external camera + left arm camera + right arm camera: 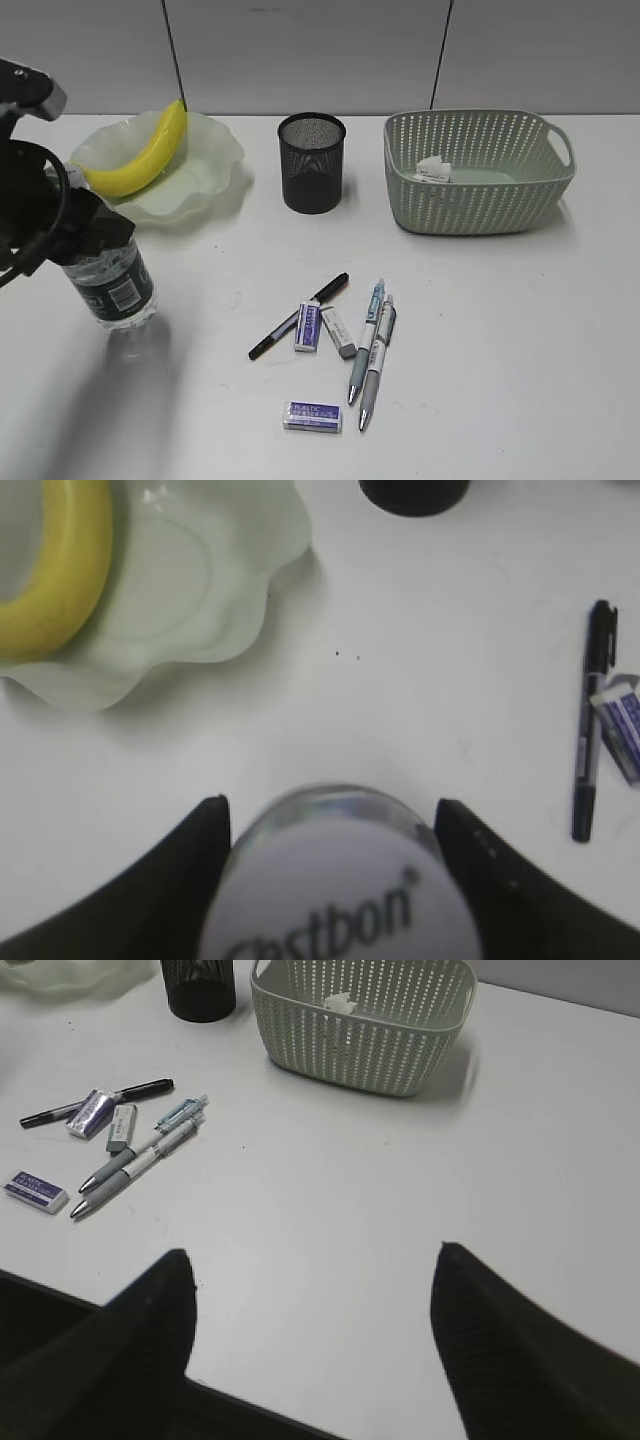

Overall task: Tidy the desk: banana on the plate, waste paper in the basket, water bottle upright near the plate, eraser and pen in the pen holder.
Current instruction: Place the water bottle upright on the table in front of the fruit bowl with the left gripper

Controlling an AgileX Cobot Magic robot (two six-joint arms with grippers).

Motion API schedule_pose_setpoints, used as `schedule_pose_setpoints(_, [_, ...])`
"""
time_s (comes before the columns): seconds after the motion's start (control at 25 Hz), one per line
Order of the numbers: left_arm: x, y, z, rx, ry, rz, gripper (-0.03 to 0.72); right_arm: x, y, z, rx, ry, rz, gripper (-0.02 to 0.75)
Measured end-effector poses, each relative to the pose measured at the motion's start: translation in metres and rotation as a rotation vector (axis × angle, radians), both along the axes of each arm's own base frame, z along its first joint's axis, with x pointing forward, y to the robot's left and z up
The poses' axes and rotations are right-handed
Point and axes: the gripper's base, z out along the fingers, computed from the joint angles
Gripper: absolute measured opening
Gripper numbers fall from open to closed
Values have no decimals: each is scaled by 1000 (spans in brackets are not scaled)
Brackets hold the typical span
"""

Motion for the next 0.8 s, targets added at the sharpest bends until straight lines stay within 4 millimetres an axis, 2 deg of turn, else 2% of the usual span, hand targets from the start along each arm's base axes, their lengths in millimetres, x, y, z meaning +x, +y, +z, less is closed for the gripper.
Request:
schedule_pose_setpoints(0.2, [10, 0, -6, 0, -54, 36, 452, 0, 0, 0, -1, 0, 0, 575])
schedule_pose_setpoints(0.4, [13, -2, -15, 16, 5, 22, 452, 0, 0, 0, -1, -1, 0, 575])
schedule_pose_setpoints(0.52, [18, -6, -13, 29, 44, -11, 452, 0, 0, 0, -1, -1, 0, 575])
schedule_pose_setpoints(0.72, [32, -8, -1, 44, 1, -24, 452, 0, 0, 0, -1, -1, 0, 575])
schedule_pose_setpoints(0.8, [35, -7, -4, 53, 14, -22, 452, 0, 0, 0, -1, -1, 0, 575])
